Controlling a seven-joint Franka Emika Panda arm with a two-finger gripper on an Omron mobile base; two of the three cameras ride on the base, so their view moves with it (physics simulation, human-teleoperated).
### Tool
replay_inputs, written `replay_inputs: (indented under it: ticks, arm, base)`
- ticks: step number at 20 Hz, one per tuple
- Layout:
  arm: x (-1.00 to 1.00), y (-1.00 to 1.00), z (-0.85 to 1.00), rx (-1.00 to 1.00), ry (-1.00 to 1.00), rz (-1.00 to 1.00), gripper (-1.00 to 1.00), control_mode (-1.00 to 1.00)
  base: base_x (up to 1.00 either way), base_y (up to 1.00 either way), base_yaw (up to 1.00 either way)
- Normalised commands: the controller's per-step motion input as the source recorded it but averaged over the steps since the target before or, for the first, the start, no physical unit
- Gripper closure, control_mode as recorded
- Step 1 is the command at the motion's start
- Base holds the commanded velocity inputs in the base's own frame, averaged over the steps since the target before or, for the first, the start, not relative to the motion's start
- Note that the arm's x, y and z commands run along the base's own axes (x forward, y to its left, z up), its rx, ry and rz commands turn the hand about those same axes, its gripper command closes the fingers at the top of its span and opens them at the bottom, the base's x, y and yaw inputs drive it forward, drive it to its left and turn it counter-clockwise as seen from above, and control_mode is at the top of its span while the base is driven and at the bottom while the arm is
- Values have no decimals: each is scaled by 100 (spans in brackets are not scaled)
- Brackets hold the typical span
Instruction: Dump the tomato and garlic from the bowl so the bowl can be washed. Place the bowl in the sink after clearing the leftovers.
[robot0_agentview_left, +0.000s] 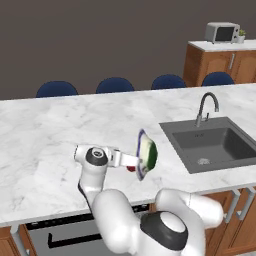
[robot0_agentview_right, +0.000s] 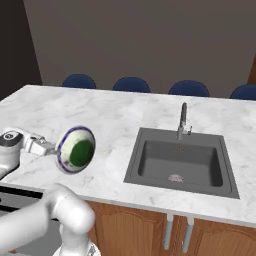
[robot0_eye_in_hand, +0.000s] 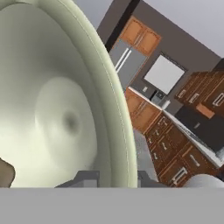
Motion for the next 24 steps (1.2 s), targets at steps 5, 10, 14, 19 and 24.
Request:
replay_inputs:
  ticks: [5, 10, 14, 19, 24]
  arm:
    - [-4, -44, 8, 26, -13, 2, 100, -100]
    - [0, -46, 14, 19, -9, 4, 100, -100]
    - [0, -43, 10, 12, -4, 5, 100, -100]
    - [0, -44, 4, 17, -3, 5, 100, -100]
    - [0, -44, 5, 29, -6, 5, 100, -100]
  base:
    - [0, 0, 0]
    - [0, 0, 0]
    - [0, 0, 0]
    - [0, 0, 0]
    - [0, 0, 0]
